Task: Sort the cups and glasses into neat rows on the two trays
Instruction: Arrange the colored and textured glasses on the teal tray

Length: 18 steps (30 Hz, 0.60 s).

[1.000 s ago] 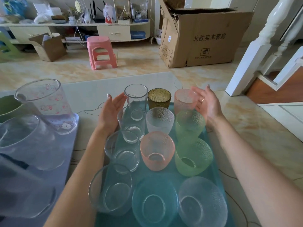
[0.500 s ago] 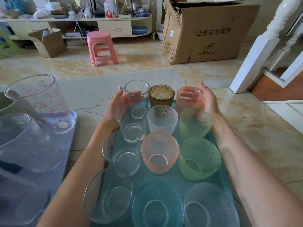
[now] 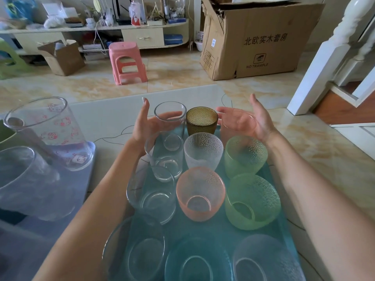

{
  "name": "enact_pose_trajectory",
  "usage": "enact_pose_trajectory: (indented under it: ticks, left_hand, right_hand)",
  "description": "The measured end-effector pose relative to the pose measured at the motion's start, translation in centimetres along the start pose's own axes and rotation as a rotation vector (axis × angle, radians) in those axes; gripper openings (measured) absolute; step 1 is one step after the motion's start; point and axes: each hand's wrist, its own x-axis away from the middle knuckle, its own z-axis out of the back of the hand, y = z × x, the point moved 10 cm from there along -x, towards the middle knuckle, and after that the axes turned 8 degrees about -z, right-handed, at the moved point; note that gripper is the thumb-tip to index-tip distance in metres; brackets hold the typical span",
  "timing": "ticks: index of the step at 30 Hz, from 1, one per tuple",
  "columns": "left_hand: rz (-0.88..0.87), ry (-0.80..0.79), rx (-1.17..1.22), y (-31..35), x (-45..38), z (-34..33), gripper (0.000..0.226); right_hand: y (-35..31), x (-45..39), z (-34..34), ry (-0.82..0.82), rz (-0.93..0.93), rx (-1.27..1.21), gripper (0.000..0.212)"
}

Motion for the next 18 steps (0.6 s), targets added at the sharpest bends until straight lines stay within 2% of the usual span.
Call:
enact_pose_trajectory:
  ticks: [4,7,9,13,18]
  left_hand:
    - [0.073,0.001,0.037,-0.3,-1.0,0.4,0.104]
    - [0.133,-0.034,0.041,-1.0,-1.6,0.7,0.107]
    - [0.173,-0.054,0.011,-1.4,-1.8,0.8,0.104]
    - [0.165,-0.053,-0.015,-1.3,-1.9,0.6,0.100]
    - [0.160,-0.065,-0.081,-1.3,-1.6,0.6,0.104]
  right_hand:
    - [1.1,-1.2,-1.0,-0.161,-0.172,-0.044,0.111]
    - [2.0,-1.5,-2.2,-0.307,-0.277,-0.075,0.117]
    - [2.2,-1.4,-2.7,-0.346,-0.305,-0.076,0.118]
    - [2.2,-1.1,-2.0,-0.231,-0.281,0.006,0.114]
    - [1.9,-0.7,-1.4,-0.113,-0.224,0.048,0.090]
